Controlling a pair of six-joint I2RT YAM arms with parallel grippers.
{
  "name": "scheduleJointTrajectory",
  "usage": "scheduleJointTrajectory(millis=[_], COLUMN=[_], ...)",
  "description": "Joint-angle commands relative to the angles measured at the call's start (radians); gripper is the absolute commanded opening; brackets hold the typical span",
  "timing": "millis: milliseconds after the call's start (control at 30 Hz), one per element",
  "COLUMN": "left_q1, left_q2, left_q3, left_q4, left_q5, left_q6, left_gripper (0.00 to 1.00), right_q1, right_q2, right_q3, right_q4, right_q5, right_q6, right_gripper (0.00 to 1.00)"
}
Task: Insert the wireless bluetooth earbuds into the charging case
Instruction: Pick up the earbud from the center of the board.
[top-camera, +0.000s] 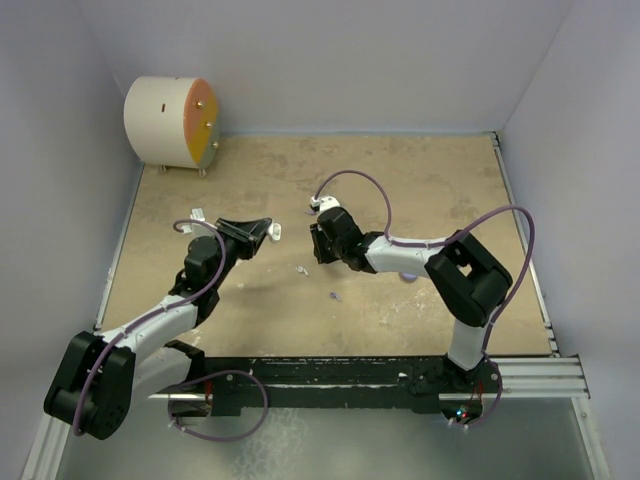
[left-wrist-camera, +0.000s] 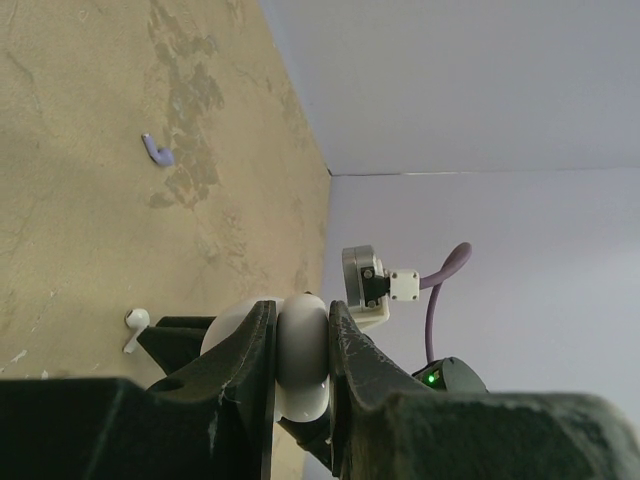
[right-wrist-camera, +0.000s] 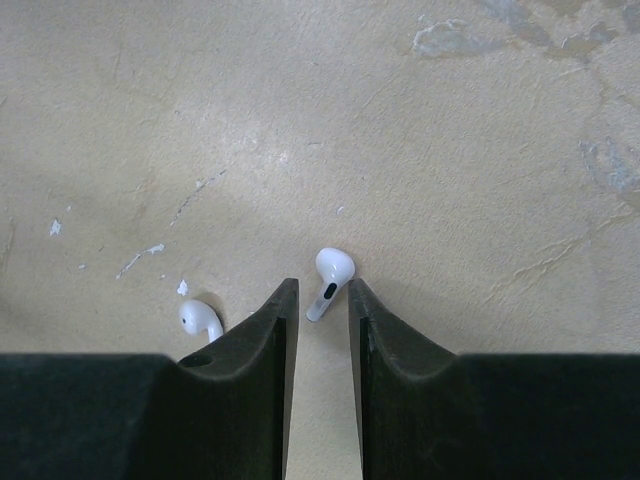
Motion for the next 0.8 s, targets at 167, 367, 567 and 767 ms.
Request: scheduleJointTrajectory(millis=[167,367,567,767], left_q1=[0.007,0.008,0.008,0.009], left_q2=[0.002,0.001,0.005,0.006], left_q3=[-0.006,-0.008,-0.008,-0.008], left_q4=[0.061,0.061,0.063,0.067], left_q5=[0.007,0.007,0.007,0.009], left_q6=[-0.011,-0.011,-0.011,-0.013], left_gripper=[0.00,0.00,0.00,0.00], right_q1=[-0.008,-0.013,-0.014,-0.013], right_q2=[0.015,0.020,0.020,0.029], right_q3=[-0.002,-0.005,-0.006,-0.003], right_q4=[0.023,0.026,0.029,0.032], right_q5=[0.003,0.002,-0.001,-0.004], right_q6=[0.015,0.016,0.014,0.012], right_gripper=[0.28,0.28,0.27,0.24])
